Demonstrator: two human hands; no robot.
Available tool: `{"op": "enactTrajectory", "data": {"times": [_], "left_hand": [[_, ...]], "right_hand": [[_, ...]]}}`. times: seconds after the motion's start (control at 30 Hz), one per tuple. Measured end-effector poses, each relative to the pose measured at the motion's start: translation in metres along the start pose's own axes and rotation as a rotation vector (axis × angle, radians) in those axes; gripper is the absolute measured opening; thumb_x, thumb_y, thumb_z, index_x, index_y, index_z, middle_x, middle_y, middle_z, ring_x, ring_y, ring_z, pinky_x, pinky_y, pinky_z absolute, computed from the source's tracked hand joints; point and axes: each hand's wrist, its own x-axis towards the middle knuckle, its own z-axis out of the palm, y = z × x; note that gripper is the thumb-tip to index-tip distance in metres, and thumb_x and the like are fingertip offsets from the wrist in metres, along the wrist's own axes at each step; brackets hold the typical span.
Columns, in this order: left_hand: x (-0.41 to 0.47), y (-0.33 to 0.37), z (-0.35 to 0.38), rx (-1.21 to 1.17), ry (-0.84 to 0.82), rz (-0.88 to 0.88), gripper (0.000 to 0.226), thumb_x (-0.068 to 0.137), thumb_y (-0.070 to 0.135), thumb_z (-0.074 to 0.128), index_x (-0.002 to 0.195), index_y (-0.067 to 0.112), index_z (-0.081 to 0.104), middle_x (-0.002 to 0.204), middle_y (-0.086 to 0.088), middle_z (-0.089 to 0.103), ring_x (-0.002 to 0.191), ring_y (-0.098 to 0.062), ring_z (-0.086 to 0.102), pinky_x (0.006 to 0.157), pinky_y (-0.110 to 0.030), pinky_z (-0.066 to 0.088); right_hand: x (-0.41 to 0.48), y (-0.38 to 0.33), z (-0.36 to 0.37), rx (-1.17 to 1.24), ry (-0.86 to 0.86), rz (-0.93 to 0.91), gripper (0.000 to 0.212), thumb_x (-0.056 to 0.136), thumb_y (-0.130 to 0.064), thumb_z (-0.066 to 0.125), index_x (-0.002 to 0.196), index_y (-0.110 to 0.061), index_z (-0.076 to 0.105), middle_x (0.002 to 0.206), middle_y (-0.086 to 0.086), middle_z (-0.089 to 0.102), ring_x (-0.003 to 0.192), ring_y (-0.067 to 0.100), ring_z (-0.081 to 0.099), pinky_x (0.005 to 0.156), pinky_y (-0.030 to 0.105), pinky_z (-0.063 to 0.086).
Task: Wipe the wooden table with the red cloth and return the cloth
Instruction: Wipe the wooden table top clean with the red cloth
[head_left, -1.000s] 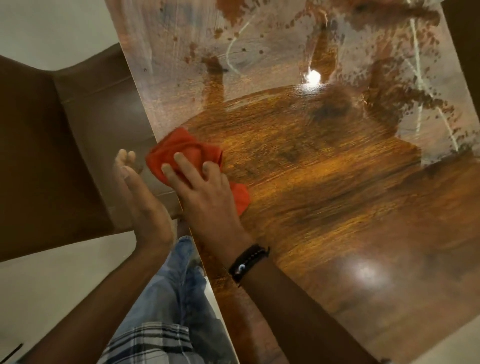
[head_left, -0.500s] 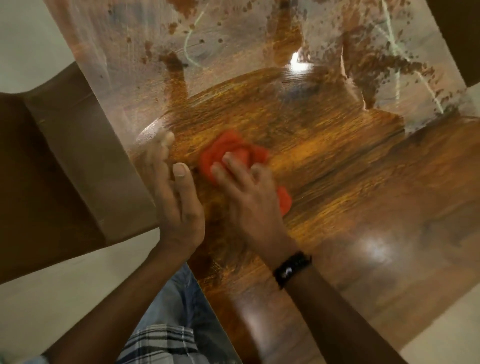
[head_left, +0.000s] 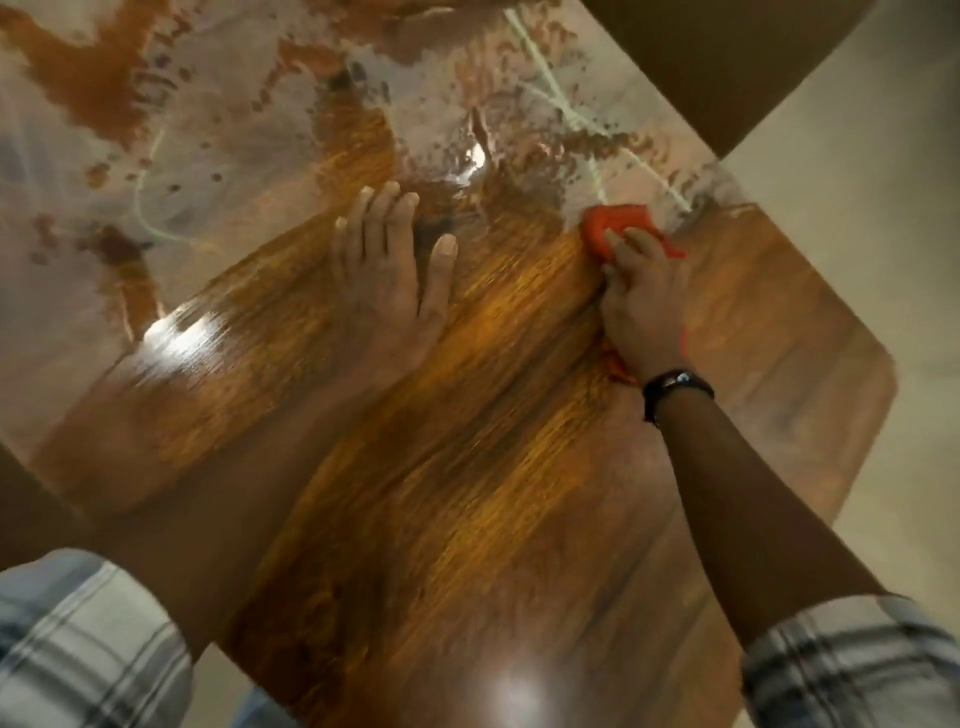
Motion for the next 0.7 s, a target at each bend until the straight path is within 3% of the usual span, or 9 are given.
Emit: {"op": "enactTrajectory", "data": {"times": [0.07,0.17,0.27,0.4,0.53,0.63,0.7], "left_hand": [[0.014,0.002,0.014,0.058,-0.008,0.041,0.059,0.105,0.046,0.027,0.151,0.009,0.036,0.161,-0.009,0.031,0.154,-0.026,0.014,0.125,-0.051,0.006],[0.018,-0.001,0.026,0.128,-0.021,0.070,0.062,0.106,0.047,0.026,0.152,0.007,0.033,0.163,-0.009,0.029,0.155,-0.026,0.011,0.126,-0.048,0.004],[0.017,-0.002,0.030,0.203,-0.044,0.103,0.062,0.106,0.047,0.026,0.154,0.007,0.031,0.164,-0.010,0.027,0.155,-0.027,0.011,0.126,-0.047,0.005],[0.017,0.001,0.034,0.248,-0.061,0.157,0.061,0.106,0.045,0.026,0.154,0.008,0.030,0.164,-0.010,0.025,0.155,-0.028,0.011,0.126,-0.051,0.006],[0.016,0.000,0.037,0.256,-0.050,0.151,0.061,0.105,0.045,0.024,0.152,0.006,0.033,0.163,-0.012,0.027,0.155,-0.029,0.012,0.126,-0.052,0.006],[0.016,-0.001,0.038,0.293,-0.045,0.178,0.060,0.106,0.043,0.027,0.151,0.005,0.035,0.163,-0.014,0.029,0.155,-0.030,0.014,0.125,-0.053,0.008],[0.016,-0.002,0.039,0.301,-0.056,0.183,0.060,0.106,0.043,0.026,0.152,0.005,0.033,0.163,-0.014,0.027,0.155,-0.028,0.012,0.126,-0.053,0.006]], "right_hand": [[-0.031,-0.023,0.003,-0.010,-0.002,-0.184,0.039,0.099,-0.014,0.047,0.135,-0.024,0.058,0.143,0.006,0.051,0.112,0.029,0.046,0.096,0.029,0.026],[-0.096,-0.042,0.003,0.044,-0.171,-0.471,0.044,0.099,-0.015,0.041,0.140,-0.029,0.051,0.147,0.002,0.048,0.104,0.030,0.045,0.089,0.042,0.043],[-0.100,-0.020,-0.006,0.051,-0.231,-0.600,0.046,0.096,-0.016,0.043,0.139,-0.029,0.051,0.147,0.000,0.049,0.104,0.032,0.052,0.087,0.045,0.047],[-0.028,0.035,-0.018,0.060,-0.108,-0.412,0.040,0.097,-0.012,0.045,0.133,-0.018,0.061,0.143,0.006,0.053,0.120,0.027,0.045,0.099,0.041,0.036],[0.067,0.119,-0.022,-0.017,0.008,-0.066,0.038,0.101,-0.028,0.042,0.137,-0.030,0.054,0.148,0.000,0.047,0.137,0.026,0.037,0.114,0.037,0.021],[0.112,0.137,-0.025,0.056,0.092,0.340,0.037,0.102,-0.022,0.042,0.134,-0.028,0.058,0.145,0.001,0.050,0.135,0.028,0.038,0.115,0.040,0.023],[0.116,0.116,-0.020,0.019,0.080,0.389,0.037,0.102,-0.022,0.043,0.135,-0.026,0.058,0.145,0.001,0.050,0.131,0.029,0.039,0.111,0.040,0.027]]}}
